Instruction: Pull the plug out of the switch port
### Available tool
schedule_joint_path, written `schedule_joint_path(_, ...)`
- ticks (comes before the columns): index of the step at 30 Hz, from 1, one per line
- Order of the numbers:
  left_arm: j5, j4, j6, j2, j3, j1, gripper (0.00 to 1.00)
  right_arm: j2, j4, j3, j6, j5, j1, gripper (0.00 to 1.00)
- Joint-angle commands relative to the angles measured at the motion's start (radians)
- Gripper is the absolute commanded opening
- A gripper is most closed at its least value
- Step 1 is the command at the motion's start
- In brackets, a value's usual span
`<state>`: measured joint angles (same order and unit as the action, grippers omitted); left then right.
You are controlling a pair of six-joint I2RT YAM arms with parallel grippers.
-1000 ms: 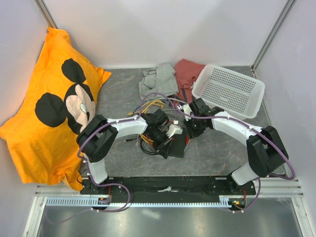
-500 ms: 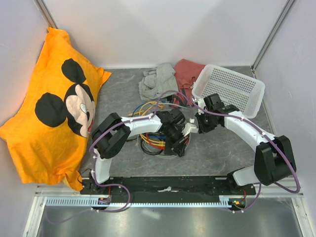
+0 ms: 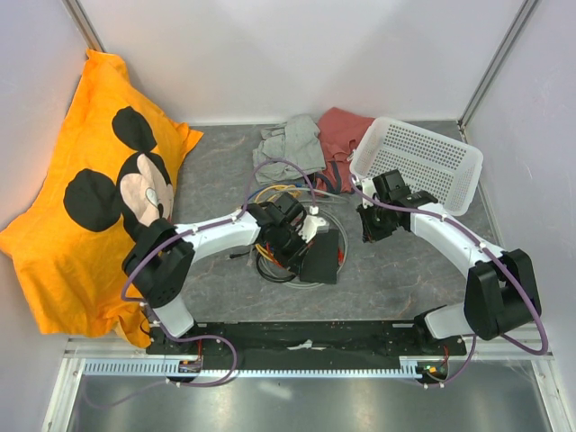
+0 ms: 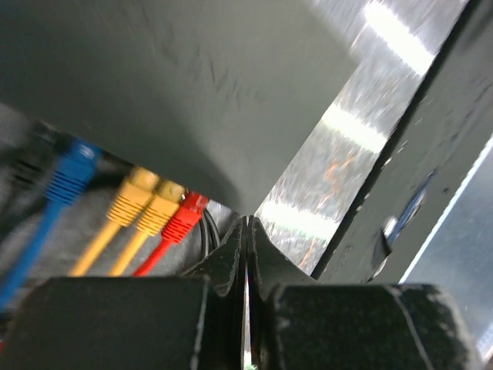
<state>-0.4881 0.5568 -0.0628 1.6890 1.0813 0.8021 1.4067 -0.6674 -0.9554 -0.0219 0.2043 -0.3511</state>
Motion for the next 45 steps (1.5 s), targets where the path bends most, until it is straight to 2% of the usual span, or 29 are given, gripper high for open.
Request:
schedule_joint_path(1, 0.031, 0.028, 0.021, 0.043, -0.011, 0.016, 0.02, -0.034, 0.002, -0.008, 0.002, -0.016, 0.008, 0.0)
schedule_joint_path(5, 0.081, 0.008, 0.032, 0.058, -0.02, 0.023, 0.01, -0.035, 0.012, 0.004, 0.01, -0.006, 0.011, 0.0)
schedule_joint_path(10, 0.072, -0.035, 0.026, 0.129, 0.031, 0.049, 0.02, -0.035, 0.025, 0.021, 0.019, 0.001, 0.012, 0.0)
schedule_joint_path(18, -0.153, -0.029, -0.1, 0.244, 0.252, 0.091, 0.01, -0.028, 0.023, 0.033, 0.01, 0.003, 0.014, 0.0)
schedule_joint_path(20, -0.191, 0.053, -0.141, 0.264, 0.326, 0.086, 0.02, -0.022, 0.02, 0.027, 0.008, 0.007, 0.014, 0.0)
schedule_joint_path(22, -0.208, 0.127, -0.166, 0.249, 0.345, 0.068, 0.01, -0.022, 0.017, 0.018, -0.004, 0.024, 0.015, 0.0)
schedule_joint_path(24, -0.244, 0.132, -0.143, 0.187, 0.307, 0.005, 0.02, -0.02, 0.014, 0.003, -0.022, 0.05, 0.012, 0.0)
schedule_joint_path(27, -0.286, 0.066, -0.001, 0.106, 0.212, -0.137, 0.22, -0.012, 0.028, -0.011, -0.039, 0.112, 0.011, 0.0)
schedule_joint_path(28, -0.294, 0.036, 0.096, 0.095, 0.188, -0.179, 0.34, -0.009, 0.032, -0.011, -0.052, 0.156, 0.011, 0.0)
schedule_joint_path(29, -0.312, -0.013, 0.133, 0.086, 0.145, -0.248, 0.39, -0.003, 0.038, -0.009, -0.062, 0.179, 0.011, 0.0)
schedule_joint_path(33, -0.342, -0.069, 0.205, 0.124, 0.135, -0.336, 0.56, 0.034, 0.034, -0.016, -0.128, 0.286, -0.017, 0.0)
schedule_joint_path(37, -0.408, -0.115, 0.254, 0.222, 0.173, -0.354, 0.58, 0.087, 0.014, -0.057, -0.197, 0.294, -0.061, 0.0)
schedule_joint_path(45, -0.463, -0.236, 0.314, 0.311, 0.183, -0.353, 0.57, 0.193, 0.026, -0.125, -0.191, 0.176, -0.15, 0.0)
